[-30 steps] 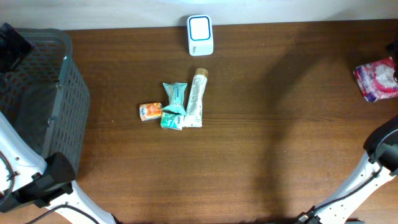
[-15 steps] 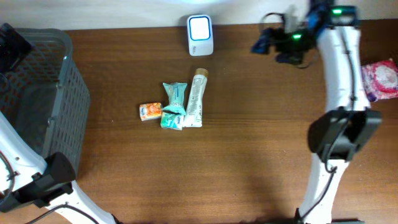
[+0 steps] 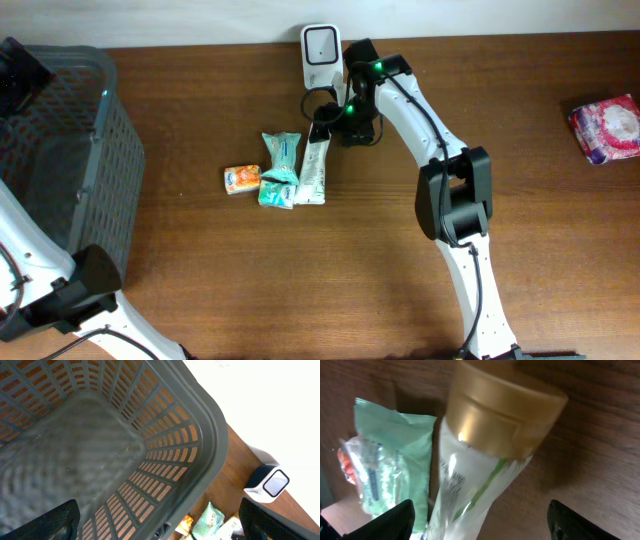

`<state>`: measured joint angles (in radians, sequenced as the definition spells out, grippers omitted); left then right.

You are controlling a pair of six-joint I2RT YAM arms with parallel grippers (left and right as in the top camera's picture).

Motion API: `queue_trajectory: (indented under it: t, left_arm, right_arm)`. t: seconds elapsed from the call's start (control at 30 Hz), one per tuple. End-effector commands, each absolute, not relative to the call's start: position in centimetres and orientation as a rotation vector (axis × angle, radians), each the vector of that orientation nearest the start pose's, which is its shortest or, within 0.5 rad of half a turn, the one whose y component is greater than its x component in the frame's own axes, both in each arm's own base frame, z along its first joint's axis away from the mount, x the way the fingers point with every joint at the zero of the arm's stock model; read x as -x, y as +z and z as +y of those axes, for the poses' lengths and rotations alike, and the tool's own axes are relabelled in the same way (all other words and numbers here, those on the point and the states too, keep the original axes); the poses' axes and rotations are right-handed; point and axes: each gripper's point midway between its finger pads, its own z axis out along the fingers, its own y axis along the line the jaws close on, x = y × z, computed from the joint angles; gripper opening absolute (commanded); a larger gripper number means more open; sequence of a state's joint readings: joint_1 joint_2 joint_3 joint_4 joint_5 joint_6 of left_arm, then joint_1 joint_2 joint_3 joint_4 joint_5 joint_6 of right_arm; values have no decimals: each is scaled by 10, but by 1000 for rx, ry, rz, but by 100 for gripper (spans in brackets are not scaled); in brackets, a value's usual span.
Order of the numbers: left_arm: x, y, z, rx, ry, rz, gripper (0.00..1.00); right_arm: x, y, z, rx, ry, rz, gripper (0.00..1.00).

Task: Scan the item barcode
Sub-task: 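Reach the right gripper to the white gold-capped tube and grasp it, then lift the white tube and hold it under the scanner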

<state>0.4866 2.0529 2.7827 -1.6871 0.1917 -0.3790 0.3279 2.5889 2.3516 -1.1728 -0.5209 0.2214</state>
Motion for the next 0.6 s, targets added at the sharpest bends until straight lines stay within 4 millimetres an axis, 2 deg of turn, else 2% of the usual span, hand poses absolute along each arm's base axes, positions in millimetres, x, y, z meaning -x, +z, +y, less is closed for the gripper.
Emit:
queue_trajectory:
  t: [0.0,0.03,0.07,0.13,0.17,0.2,0.23,0.27,0.33,0.4,0.47,0.5,0.57]
  left_arm:
    - [-388,364,168,975,-199,2295,99]
    - [-388,364,168,975,-199,2295,99]
    - [-388,364,168,975,-199,2295,99]
    - [-388,364,168,975,-199,2295,99]
    - [-388,364,168,975,-199,2295,99]
    - [-388,364,168,975,-199,2295,99]
    - [-388,364,168,975,-199,2295,99]
    - [-388,364,168,975,-199,2295,99]
    - [-388,364,168,975,-199,2295,99]
    - [-388,364,168,975,-199,2295,99]
    - [-388,364,168,975,-199,2295,99]
    - [-388,364,168,975,-199,2295,99]
    - [-388,364,168,975,-199,2295,99]
  right_arm:
    - [-462,3,255,139,861,3091,66]
    - [-458,-2,255,137,875,3105,53]
    - [-453,-7,257,144,873,3118,49]
    - [-445,-14,267,178,873,3128,48]
    - [-443,-13,273,196,890,3122,24]
    - [-439,-7,282,208,974,3111,5]
    - [-437,3,292,224,1105,3081,4]
    - [-437,24,299,314,1289,2992,4]
    - [-443,63,296,414,1473,2853,4]
    - [-446,86,285,522,1483,2774,4]
    - [-438,112,282,659,1529,2675,4]
    - [-435,119,283,691,1535,2648,4]
    - [-435,120,283,694,1535,2646,4]
